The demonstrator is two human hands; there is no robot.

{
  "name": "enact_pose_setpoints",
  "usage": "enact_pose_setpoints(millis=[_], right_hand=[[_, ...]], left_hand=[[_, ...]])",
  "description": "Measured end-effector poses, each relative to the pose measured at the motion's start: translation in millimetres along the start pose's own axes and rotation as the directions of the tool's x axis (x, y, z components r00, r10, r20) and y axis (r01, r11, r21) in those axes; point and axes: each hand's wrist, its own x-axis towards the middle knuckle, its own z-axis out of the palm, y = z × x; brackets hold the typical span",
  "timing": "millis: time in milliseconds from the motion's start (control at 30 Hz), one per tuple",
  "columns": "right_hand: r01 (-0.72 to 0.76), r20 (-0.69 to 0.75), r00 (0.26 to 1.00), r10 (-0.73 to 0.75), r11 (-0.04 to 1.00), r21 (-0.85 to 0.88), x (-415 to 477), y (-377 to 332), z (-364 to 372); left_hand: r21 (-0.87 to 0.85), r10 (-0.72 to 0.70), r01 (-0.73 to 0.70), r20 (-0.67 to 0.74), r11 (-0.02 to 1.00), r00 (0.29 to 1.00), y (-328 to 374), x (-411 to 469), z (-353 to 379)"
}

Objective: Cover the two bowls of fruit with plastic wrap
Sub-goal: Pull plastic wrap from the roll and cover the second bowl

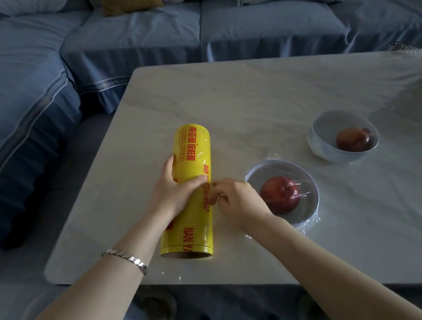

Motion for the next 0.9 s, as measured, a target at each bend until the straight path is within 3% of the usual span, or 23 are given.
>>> enact_pose_setpoints(millis=[267, 433, 567, 900], right_hand=[[0.219, 0.107, 0.97, -0.216, 0.976, -0.012, -23.5, 13.5, -11.1], [0.142, 0.243, 0.961, -0.135, 0.99, -0.011, -33.0, 3.0, -24.1], [-0.018, 0.333, 0.941, 0.06, 0.992, -0.128, -20.4, -12.8, -11.8], [-0.155, 0.141, 0.979, 0.147, 0.987, 0.047, -18.7, -11.8, 8.0]], left_hand=[[-0.057, 0.0, 0.001, 0.006, 0.998, 1.0, -3.6, 0.3, -1.2], [-0.052, -0.013, 0.013, 0.008, 0.999, 1.0, -3.8, 0.5, 0.7], [-0.062, -0.013, 0.013, 0.003, 0.998, 1.0, -4.1, 1.0, -0.1], [0.011, -0.006, 0.006, -0.019, 1.0, 1.0, 2.5, -0.8, 6.2]])
